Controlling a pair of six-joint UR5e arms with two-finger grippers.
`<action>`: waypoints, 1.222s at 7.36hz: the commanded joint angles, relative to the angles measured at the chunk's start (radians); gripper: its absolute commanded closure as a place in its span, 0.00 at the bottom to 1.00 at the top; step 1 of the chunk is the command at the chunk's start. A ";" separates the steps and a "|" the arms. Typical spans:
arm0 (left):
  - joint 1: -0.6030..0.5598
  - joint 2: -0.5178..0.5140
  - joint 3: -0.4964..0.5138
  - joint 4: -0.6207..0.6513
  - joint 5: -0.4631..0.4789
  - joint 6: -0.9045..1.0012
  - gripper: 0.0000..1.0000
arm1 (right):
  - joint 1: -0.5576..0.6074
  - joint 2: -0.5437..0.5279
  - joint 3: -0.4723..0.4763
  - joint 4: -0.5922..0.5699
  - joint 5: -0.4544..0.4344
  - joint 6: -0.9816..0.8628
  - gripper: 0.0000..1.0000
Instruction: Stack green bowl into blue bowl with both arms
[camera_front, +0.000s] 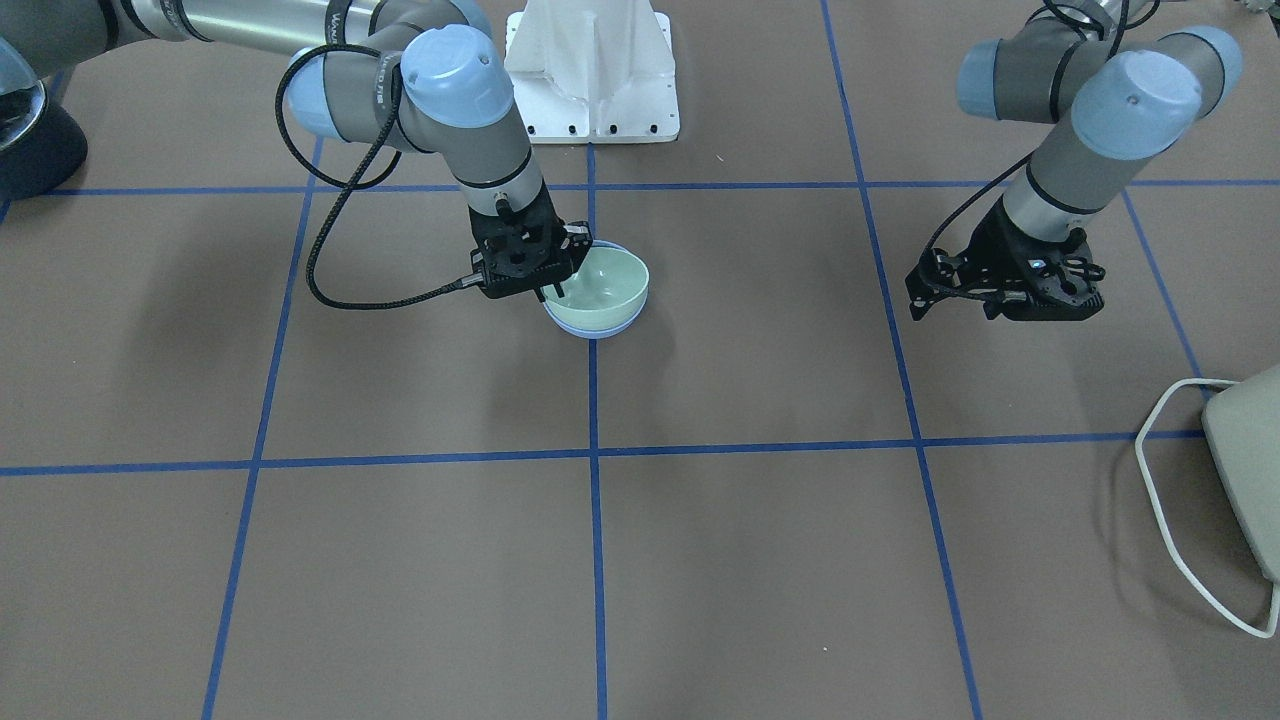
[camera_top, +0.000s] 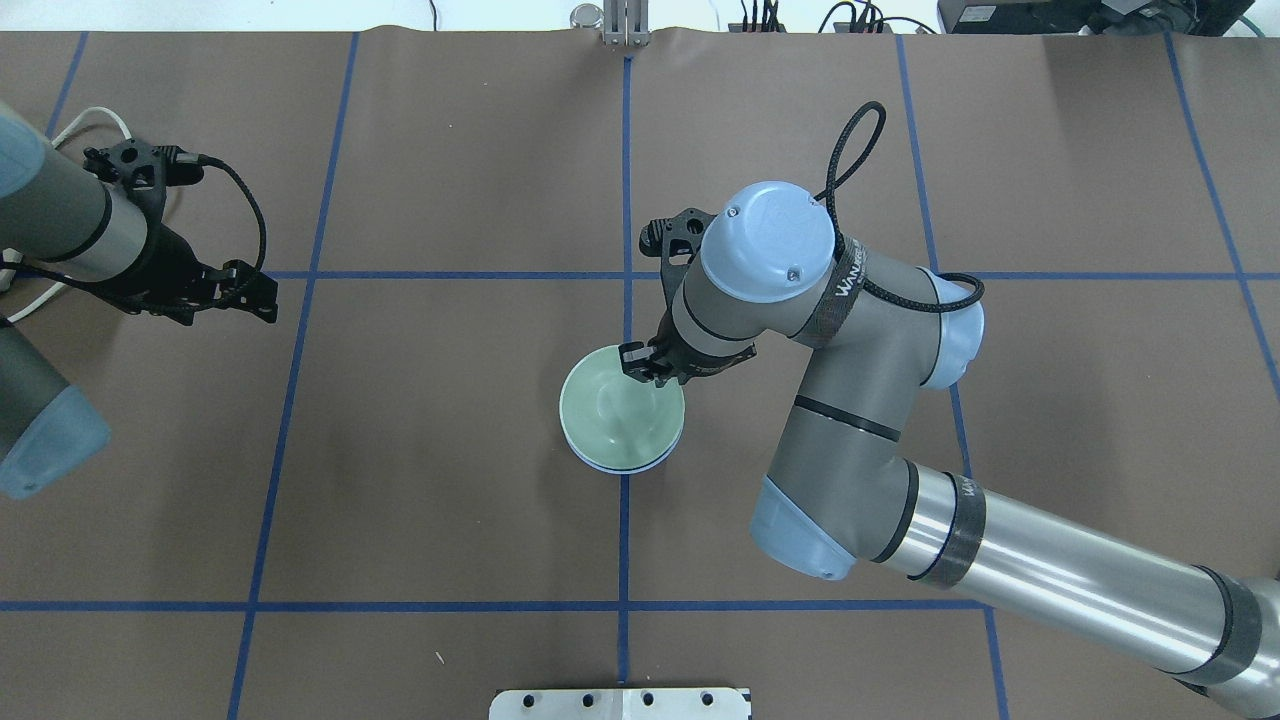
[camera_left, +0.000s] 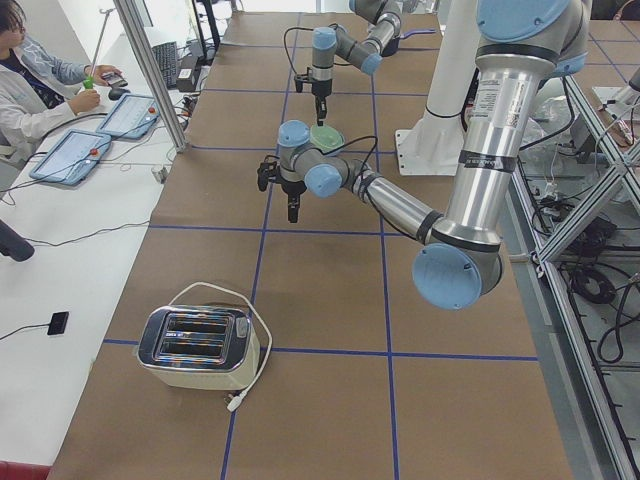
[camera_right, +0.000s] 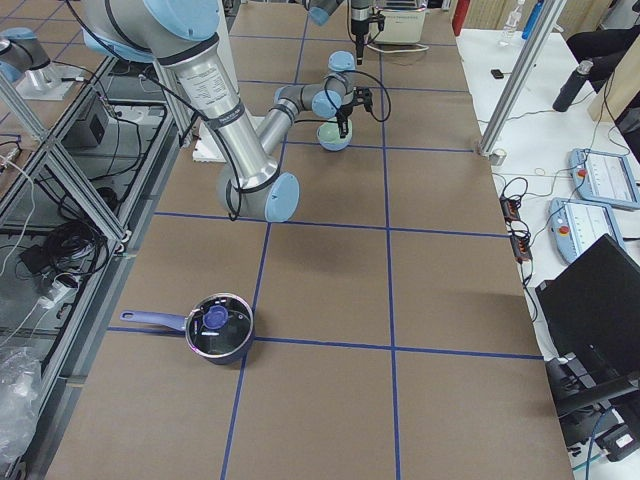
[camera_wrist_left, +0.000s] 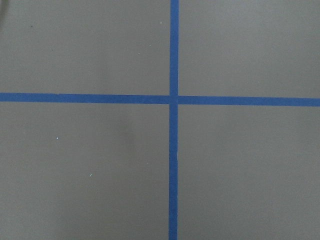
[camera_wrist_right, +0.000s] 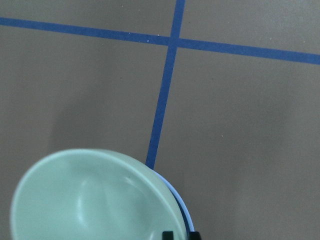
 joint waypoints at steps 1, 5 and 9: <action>0.000 0.000 0.000 0.000 0.000 0.000 0.04 | 0.000 -0.001 0.001 0.002 0.000 0.000 0.00; -0.017 -0.002 -0.009 0.000 -0.015 0.002 0.04 | 0.040 -0.036 0.094 0.004 0.010 0.003 0.00; -0.199 0.089 -0.011 0.009 -0.139 0.290 0.03 | 0.109 -0.159 0.215 0.007 -0.050 -0.001 0.00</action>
